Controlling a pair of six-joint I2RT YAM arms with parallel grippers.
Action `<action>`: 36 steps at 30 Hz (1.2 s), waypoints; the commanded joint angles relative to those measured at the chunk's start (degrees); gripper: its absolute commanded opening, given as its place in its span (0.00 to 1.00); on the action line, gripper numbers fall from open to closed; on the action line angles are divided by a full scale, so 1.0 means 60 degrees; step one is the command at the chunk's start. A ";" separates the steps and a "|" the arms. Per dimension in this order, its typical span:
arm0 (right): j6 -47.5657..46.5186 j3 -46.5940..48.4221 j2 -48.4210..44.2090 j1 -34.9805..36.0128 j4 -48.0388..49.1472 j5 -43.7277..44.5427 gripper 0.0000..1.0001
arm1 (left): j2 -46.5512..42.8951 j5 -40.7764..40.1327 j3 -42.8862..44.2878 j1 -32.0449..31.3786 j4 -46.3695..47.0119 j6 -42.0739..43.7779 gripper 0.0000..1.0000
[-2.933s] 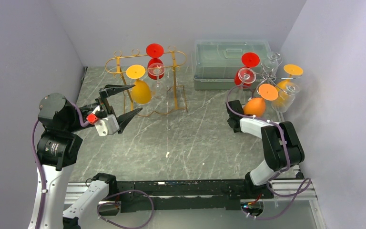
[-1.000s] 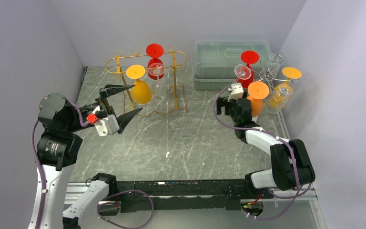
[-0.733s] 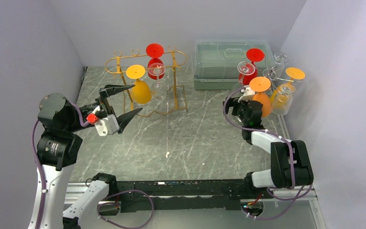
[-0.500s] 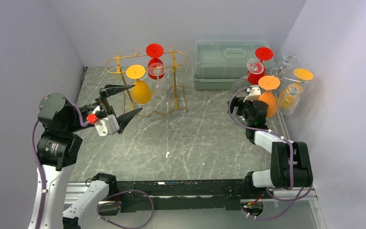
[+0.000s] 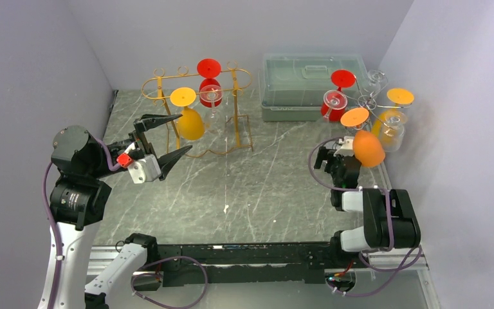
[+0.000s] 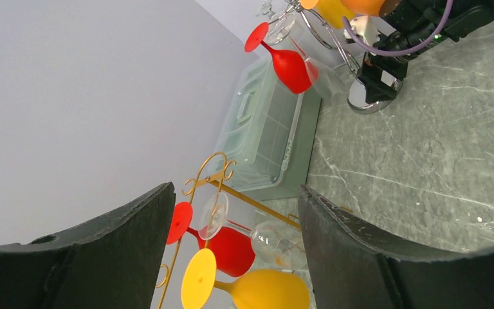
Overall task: Place the wine glass upside down on the wine glass rack
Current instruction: Reset both arms
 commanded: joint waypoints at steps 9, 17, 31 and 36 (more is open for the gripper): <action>-0.0070 -0.0039 0.0915 0.0318 0.2123 0.1222 1.00 | -0.0014 0.0069 0.0002 0.0003 0.0071 0.0095 0.75; -0.0063 -0.0014 0.0858 0.0318 0.2003 0.1181 1.00 | -0.0014 0.0069 0.0002 0.0003 0.0071 0.0095 0.75; -0.0063 -0.0014 0.0881 0.0318 0.2027 0.1182 1.00 | -0.0014 0.0069 0.0002 0.0003 0.0071 0.0095 0.75; -0.0063 0.0001 0.0901 0.0318 0.2007 0.1151 1.00 | -0.0014 0.0069 0.0002 0.0003 0.0071 0.0095 0.75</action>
